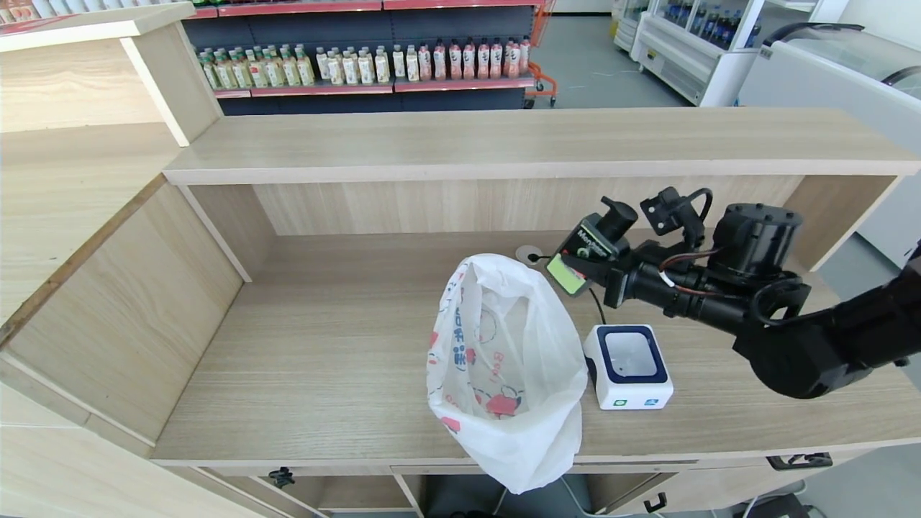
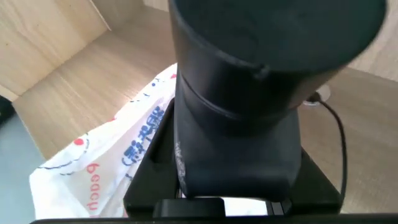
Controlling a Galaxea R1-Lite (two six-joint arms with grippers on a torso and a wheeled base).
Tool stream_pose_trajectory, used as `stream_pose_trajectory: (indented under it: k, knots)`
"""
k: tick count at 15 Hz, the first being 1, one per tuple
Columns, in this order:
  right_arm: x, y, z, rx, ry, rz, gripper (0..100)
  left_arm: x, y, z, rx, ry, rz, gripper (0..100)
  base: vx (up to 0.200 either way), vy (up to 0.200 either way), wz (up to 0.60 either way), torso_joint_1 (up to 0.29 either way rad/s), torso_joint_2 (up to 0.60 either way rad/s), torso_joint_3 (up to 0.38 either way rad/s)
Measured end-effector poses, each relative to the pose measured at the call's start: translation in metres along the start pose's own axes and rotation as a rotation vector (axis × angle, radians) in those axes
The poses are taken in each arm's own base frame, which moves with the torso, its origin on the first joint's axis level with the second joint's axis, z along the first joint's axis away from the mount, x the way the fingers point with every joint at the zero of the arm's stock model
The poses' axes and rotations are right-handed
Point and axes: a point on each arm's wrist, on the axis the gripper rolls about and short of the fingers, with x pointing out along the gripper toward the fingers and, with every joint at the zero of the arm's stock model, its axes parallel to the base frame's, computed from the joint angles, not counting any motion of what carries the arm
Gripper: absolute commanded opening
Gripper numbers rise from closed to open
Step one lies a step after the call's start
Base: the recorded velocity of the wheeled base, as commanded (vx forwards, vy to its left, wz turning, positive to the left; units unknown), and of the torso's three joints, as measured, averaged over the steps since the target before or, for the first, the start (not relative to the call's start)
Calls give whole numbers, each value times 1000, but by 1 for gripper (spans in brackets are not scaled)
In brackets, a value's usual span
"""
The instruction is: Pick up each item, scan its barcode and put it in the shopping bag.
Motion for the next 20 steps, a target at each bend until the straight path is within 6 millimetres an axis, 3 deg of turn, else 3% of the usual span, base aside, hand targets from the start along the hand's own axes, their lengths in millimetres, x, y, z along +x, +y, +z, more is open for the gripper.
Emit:
stream_pose_trajectory:
  k: [4,9,20]
  knots:
    - [6,0,-46,-62,56,15,0,0,0,0,0,0,0,100,0,0,0,0,0,0]
    - [37,-2,-76,-71,58,54,0,0,0,0,0,0,1,100,0,0,0,0,0,0]
    - [107,-9,-102,-101,19,104,0,0,0,0,0,0,0,100,0,0,0,0,0,0]
